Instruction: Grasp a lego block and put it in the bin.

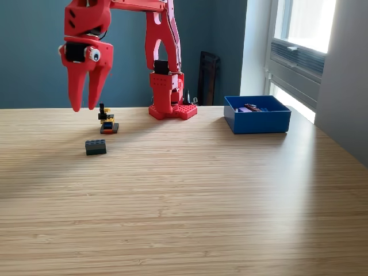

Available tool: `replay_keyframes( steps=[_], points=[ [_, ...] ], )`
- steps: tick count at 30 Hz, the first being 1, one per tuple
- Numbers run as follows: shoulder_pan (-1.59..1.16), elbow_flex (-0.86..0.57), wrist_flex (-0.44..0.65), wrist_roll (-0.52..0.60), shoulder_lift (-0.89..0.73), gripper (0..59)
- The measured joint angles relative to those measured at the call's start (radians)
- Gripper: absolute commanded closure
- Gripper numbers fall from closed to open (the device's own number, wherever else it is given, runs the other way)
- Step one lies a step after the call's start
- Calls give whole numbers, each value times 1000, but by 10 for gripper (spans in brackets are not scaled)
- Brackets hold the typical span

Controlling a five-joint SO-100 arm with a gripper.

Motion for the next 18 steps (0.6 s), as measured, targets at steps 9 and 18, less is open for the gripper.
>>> replay_keyframes(
  steps=[9, 18],
  points=[
    [256, -23, -2, 77, 0, 463],
    [407, 282, -163, 66, 0, 450]
  ],
)
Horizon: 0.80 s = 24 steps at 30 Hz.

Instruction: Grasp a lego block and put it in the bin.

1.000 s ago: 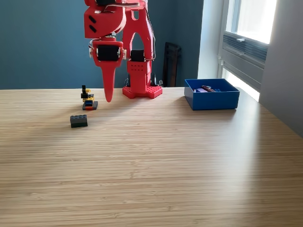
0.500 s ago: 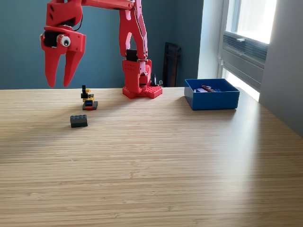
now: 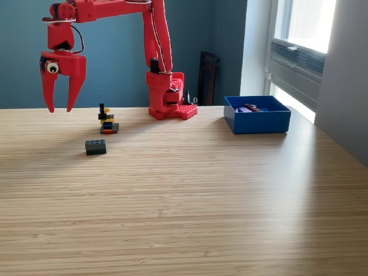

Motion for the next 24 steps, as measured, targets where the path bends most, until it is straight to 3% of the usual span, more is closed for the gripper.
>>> replay_keyframes(
  steps=[8, 18, 24],
  points=[
    [89, 23, -11, 0, 44, 420],
    [114, 150, 74, 6, 371, 365],
    [114, 336, 95, 48, 534, 332]
  ],
)
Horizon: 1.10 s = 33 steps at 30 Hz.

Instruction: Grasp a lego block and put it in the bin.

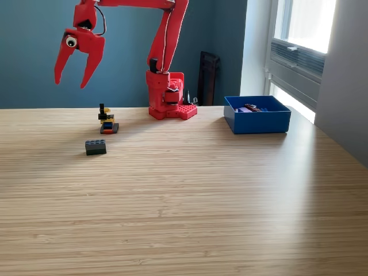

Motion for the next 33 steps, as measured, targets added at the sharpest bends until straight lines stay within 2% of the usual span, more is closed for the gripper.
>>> replay_keyframes(
  steps=[3, 8, 21, 33],
  points=[
    [0, 94, -2, 15, 54, 297],
    [0, 236, -5, 48, 123, 286],
    [0, 437, -6, 135, 147, 305],
    [-14, 488, -195, 163, 149, 303]
  ],
)
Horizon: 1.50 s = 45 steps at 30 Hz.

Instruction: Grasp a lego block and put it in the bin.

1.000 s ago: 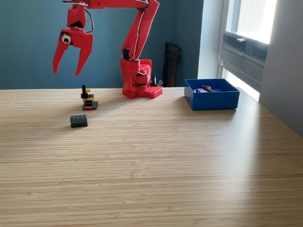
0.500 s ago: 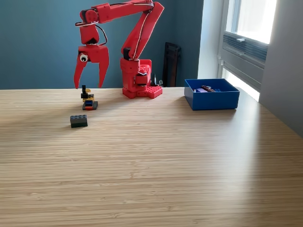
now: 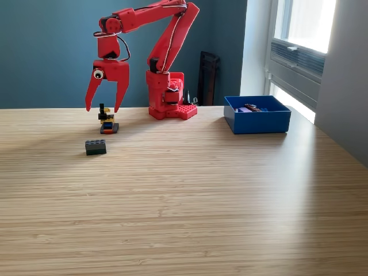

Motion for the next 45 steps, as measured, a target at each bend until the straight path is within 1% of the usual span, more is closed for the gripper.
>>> replay_keyframes(
  steps=[8, 10, 11, 12, 14, 15, 19, 23, 33, 36, 37, 39, 40, 41, 42, 44, 45],
  points=[
    [-29, 172, -163, 3, -2, 327],
    [-32, 195, -189, 6, -2, 346],
    [-37, 199, -195, 6, 0, 363],
    [-40, 199, -199, 9, 0, 397],
    [-40, 199, -206, 20, 0, 486],
    [-40, 199, -206, 28, 0, 504],
    [-44, 199, -209, 20, 2, 556],
    [-44, 199, -209, 0, 2, 577],
    [-86, 199, -207, -60, 2, 579],
    [-114, 199, -207, -123, 2, 575],
    [-123, 199, -207, -156, 2, 571],
    [-147, 199, -207, -247, 2, 536],
    [-160, 199, -195, -301, 2, 509],
    [-175, 199, -173, -356, 2, 468],
    [-187, 198, -153, -402, 2, 451],
    [-206, 193, -101, -529, 2, 435],
    [-209, 179, -58, -609, 0, 430]
  ],
)
